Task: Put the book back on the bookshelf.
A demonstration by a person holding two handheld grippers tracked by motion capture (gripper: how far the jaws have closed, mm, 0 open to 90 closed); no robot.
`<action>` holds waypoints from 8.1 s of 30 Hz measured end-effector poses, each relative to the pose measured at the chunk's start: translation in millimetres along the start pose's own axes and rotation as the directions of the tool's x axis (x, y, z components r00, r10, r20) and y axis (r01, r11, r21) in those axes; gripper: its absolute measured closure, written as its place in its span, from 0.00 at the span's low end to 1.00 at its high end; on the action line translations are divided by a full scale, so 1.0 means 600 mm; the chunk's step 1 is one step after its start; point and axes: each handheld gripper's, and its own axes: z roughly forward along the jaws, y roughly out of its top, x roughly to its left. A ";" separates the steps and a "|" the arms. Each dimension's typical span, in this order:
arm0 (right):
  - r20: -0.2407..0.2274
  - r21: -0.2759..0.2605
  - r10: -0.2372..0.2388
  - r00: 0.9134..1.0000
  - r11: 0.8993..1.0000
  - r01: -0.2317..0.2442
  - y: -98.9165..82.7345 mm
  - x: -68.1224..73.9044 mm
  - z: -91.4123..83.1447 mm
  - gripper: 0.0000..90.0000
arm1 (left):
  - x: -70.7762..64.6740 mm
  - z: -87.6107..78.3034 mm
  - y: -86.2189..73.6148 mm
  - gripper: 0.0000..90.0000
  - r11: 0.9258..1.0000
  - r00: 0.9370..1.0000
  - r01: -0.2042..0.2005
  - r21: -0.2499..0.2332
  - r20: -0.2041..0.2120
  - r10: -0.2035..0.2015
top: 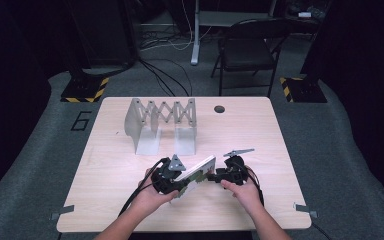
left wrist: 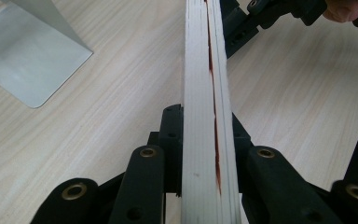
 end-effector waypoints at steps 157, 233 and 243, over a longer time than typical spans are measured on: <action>0.008 0.006 0.007 1.000 1.000 -0.007 -0.003 -0.007 0.005 0.49 | 0.228 -0.152 -0.066 0.84 0.911 0.832 0.342 -0.232 -0.375 -0.408; 0.002 0.016 0.017 1.000 1.000 -0.017 -0.003 -0.007 0.006 0.48 | 0.272 -0.044 -0.036 0.83 0.872 0.727 0.425 -0.243 -0.483 -0.489; 0.001 0.019 0.015 1.000 1.000 -0.015 -0.003 -0.007 0.008 0.48 | 0.281 -0.041 -0.042 0.83 0.861 0.722 0.446 -0.246 -0.470 -0.508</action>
